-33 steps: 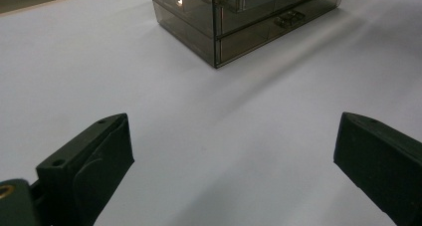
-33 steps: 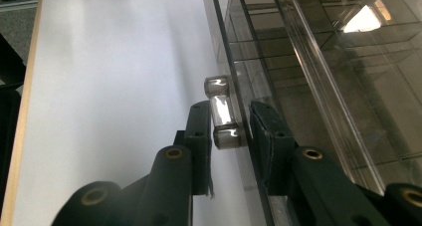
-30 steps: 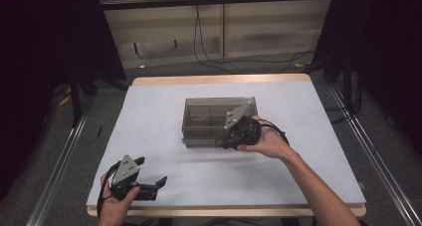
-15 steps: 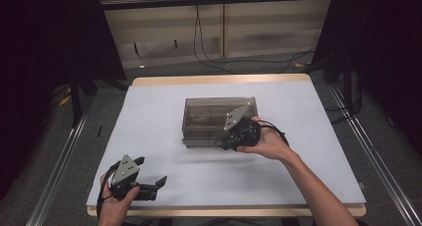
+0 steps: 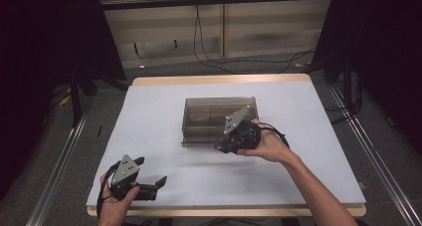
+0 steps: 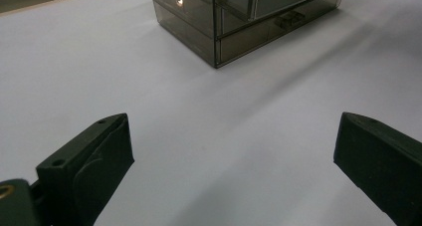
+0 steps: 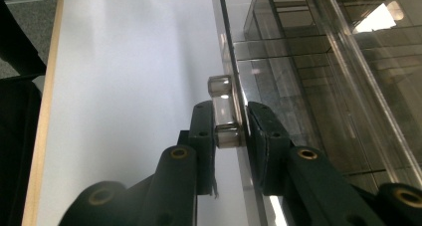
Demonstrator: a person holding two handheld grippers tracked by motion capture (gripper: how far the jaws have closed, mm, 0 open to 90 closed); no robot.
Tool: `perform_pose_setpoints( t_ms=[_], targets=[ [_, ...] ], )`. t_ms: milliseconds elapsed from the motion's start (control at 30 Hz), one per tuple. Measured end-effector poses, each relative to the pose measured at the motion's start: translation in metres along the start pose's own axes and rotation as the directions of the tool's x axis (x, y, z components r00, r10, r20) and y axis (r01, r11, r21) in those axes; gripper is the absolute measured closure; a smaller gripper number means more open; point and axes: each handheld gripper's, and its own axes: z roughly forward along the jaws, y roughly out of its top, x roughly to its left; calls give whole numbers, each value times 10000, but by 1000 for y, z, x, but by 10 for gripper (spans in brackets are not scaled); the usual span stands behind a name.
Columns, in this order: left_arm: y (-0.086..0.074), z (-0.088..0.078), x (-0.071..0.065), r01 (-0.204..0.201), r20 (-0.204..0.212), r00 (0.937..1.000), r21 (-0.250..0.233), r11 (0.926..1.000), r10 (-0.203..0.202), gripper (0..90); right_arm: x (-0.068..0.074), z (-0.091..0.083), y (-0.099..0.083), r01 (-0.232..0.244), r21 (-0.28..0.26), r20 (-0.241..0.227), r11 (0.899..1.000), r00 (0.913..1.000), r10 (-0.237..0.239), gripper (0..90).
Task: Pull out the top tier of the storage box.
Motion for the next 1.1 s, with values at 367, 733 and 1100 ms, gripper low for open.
perform_pose_setpoints(
  t_ms=[367,733,1100],
  targets=[
    [0,0,0,-2,7,10000,0,10000,2,19,7,-1,-2,-2,-67,-108,10000,9999,2,757],
    [0,0,0,2,-14,10000,-3,10000,-2,19,14,-1,-3,173,-50,-241,9998,9996,-175,770],
    [0,0,-1,-6,-31,10000,-23,10000,6,19,15,-1,-2,291,7,-365,9996,9989,-290,779]
  ],
)
